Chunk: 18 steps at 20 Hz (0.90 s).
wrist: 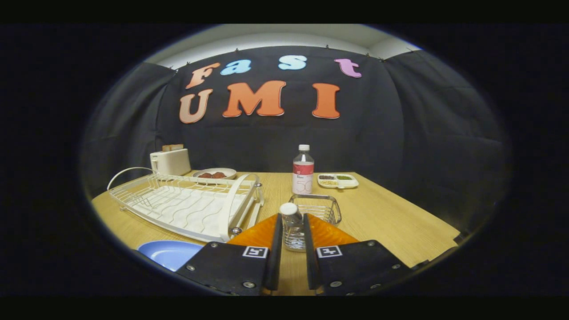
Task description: Take the plate from the dish rack, then take the spoon from the basket and place it into the plate.
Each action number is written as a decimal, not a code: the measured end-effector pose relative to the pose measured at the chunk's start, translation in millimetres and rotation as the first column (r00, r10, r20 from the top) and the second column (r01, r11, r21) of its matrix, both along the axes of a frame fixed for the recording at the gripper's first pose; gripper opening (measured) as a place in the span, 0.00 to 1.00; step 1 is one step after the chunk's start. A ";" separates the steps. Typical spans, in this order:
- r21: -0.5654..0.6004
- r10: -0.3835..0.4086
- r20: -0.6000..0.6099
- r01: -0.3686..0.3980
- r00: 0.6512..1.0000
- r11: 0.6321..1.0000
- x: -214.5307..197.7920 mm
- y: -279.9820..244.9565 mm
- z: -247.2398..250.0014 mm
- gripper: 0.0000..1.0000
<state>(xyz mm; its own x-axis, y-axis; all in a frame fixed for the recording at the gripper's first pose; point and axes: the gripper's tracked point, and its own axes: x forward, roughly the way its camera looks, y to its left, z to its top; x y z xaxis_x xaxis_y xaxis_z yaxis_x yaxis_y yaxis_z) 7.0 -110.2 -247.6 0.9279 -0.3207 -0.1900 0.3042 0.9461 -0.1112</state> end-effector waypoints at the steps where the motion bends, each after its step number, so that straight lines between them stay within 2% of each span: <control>1: -0.002 -0.002 0.009 0.002 1.000 1.000 2.3 -0.5 2.4 0.25; 2: -0.010 -0.010 0.014 0.011 1.000 1.000 4.6 -3.4 3.8 0.25; 3: -0.016 -0.015 0.021 0.015 1.000 1.000 5.6 -4.9 5.8 0.19; 9: -0.032 -0.031 0.025 0.032 0.999 0.999 10.5 -6.6 8.3 0.12; 18: -0.066 -0.022 0.059 0.026 0.998 0.998 4.1 -4.1 19.6 0.17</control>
<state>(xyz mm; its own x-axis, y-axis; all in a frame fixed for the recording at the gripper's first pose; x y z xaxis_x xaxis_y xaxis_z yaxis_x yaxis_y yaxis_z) 11.1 -114.2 -228.0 0.9287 -0.3532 -0.1132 0.3347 0.9295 -0.1547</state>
